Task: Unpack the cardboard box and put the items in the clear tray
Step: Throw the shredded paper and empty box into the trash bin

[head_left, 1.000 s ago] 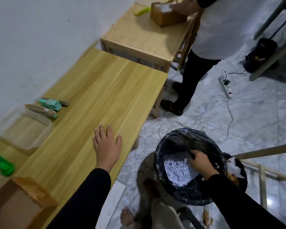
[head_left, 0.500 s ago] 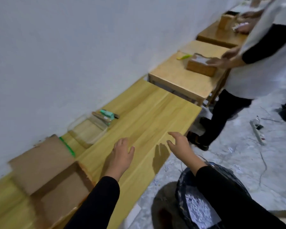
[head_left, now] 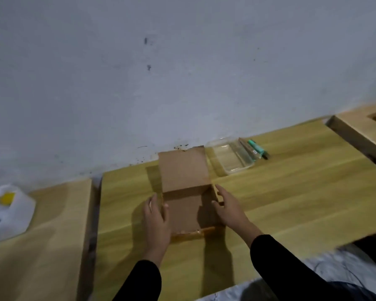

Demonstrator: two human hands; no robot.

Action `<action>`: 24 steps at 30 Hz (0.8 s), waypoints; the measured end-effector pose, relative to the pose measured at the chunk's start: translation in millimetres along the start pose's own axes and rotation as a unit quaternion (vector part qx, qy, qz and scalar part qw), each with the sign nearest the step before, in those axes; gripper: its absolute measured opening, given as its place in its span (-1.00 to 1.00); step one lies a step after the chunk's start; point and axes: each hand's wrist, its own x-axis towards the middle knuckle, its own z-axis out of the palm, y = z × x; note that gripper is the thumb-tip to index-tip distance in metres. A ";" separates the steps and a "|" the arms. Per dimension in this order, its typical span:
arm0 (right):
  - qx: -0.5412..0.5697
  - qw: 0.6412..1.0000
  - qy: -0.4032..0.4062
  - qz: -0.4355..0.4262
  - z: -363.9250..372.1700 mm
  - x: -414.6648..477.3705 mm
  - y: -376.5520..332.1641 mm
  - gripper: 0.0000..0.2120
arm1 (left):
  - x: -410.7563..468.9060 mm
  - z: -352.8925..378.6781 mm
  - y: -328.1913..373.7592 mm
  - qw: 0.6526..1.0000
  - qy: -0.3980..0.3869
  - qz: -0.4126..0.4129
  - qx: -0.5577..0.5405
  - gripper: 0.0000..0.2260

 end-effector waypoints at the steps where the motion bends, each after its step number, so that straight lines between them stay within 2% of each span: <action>1: 0.000 1.000 -0.005 -0.007 2.7 0.5 1.0 -0.48 | -3.8 -3.3 -2.2 0.999 -0.037 -0.025 -0.011 -0.53; 4: 0.000 1.000 -0.005 -0.028 1.9 0.3 -0.1 -0.50 | -15.3 -6.5 8.1 0.990 -0.132 -0.049 -0.025 -0.52; 8: 0.015 0.999 0.035 -0.017 -25.7 -6.5 4.0 -0.51 | -16.7 1.2 34.2 0.989 -0.124 -0.040 -0.069 -0.57; 12: 0.065 0.991 0.113 0.019 -93.9 -24.8 28.3 -0.55 | -11.5 38.6 75.0 0.979 -0.136 0.046 -0.142 -0.59; 14: 0.078 0.981 0.172 0.037 -133.4 -44.0 49.8 -0.57 | -18.2 61.1 109.0 0.968 -0.170 0.100 -0.158 -0.60; 16: 0.086 0.968 0.227 0.062 -168.9 -69.1 73.2 -0.58 | -31.3 83.2 143.0 0.944 -0.233 0.147 -0.181 -0.60; 19: 0.081 0.938 0.314 0.120 -217.6 -125.1 122.1 -0.61 | -66.2 128.5 191.8 0.891 -0.353 0.202 -0.201 -0.60; 24: 0.081 0.876 0.425 0.215 -251.6 -239.3 203.8 -0.62 | -154.6 206.0 242.5 0.799 -0.498 0.302 -0.152 -0.58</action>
